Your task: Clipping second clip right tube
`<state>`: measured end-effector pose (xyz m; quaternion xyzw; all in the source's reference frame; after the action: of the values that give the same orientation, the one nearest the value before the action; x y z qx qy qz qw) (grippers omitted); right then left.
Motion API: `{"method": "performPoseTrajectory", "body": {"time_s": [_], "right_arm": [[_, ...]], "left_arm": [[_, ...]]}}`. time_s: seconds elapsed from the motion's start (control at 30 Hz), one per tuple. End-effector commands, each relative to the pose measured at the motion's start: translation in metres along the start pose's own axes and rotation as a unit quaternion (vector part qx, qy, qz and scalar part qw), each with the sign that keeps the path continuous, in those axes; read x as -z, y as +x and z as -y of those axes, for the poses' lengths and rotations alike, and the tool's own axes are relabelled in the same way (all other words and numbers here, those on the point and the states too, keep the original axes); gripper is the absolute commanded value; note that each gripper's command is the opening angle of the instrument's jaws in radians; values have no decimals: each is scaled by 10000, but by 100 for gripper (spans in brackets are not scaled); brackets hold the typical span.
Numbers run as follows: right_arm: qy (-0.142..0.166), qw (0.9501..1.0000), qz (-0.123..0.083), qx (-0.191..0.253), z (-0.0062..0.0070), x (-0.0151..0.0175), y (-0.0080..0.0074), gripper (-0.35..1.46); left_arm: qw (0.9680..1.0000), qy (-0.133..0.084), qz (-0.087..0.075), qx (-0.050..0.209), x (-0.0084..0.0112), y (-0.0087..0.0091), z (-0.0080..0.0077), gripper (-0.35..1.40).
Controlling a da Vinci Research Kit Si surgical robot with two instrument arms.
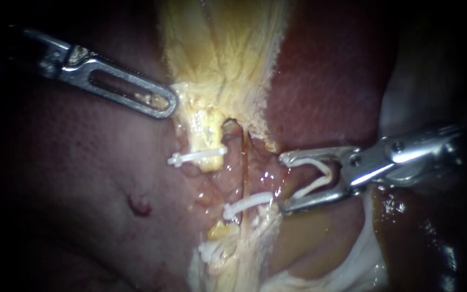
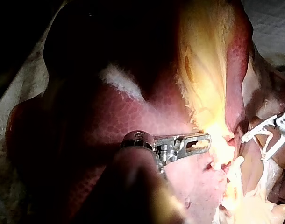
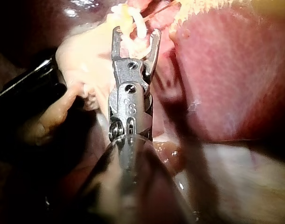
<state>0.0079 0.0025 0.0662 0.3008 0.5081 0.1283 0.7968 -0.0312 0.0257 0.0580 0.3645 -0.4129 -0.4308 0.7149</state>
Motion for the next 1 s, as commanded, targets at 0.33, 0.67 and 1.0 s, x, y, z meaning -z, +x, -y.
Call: {"method": "performPoseTrajectory", "body": {"time_s": [0.33, 0.67, 1.0], "right_arm": [[64, 9987, -72, -510, -25, -32, -22, 49], [141, 9964, -331, -766, -34, -42, -21, 49], [305, 9945, -452, -898, -36, -64, -22, 49]], "left_arm": [[10000, -4, 2, -1, -1, 0, 0, -35], [10000, -10, 5, -4, -3, 1, 0, -35], [10000, -13, 7, -6, -4, 2, -1, -35]]}}
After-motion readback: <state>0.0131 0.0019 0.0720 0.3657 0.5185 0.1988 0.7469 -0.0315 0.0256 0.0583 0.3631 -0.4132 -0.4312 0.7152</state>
